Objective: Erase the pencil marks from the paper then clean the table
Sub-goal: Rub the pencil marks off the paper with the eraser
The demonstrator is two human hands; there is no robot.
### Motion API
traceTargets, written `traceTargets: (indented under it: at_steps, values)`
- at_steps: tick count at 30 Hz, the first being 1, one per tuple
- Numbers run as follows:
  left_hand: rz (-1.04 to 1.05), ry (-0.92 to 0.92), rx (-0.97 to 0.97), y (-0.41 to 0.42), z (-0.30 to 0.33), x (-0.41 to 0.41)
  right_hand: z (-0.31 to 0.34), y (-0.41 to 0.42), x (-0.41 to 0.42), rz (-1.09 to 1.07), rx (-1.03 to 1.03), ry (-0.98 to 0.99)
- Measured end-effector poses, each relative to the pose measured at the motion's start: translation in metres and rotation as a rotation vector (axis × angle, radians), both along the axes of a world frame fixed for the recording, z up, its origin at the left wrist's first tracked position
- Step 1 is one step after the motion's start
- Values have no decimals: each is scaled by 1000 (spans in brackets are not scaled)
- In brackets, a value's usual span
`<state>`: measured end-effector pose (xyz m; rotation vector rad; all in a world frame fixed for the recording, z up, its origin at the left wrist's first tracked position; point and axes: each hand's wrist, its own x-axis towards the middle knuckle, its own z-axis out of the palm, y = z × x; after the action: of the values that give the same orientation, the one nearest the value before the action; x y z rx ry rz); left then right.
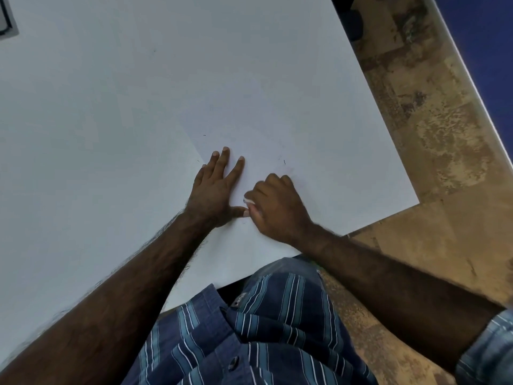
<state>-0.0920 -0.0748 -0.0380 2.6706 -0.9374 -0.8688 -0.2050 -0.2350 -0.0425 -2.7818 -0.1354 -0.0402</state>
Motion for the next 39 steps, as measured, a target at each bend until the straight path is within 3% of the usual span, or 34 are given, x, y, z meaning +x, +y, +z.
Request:
traceTargets:
  at_steps: [2, 7, 18, 22, 26, 32, 37, 39]
  values:
    - [4, 8, -3, 0, 0, 0, -4, -11, 6, -11, -29, -16]
    - [11, 5, -10, 0, 3, 0, -4, -55, 45, -364, -66, -81]
    - [-20, -59, -27, -19, 13, 0, -6, -51, 40, -368, -41, -61]
    - [-89, 12, 1, -29, 13, 3, -6, -52, 39, -381, -28, -26]
    - [-83, 41, -2, -27, 8, 4, -2, -48, 31, -309, -34, -4]
    - [-84, 33, -1, -26, 3, 6, -4, -27, -9, 36, -18, 29]
    - [-78, 36, -8, -25, 4, 7, -2, -59, 8, -373, -70, -24]
    - [-81, 39, -6, -25, 3, 7, -2, -51, 6, -403, -45, -40]
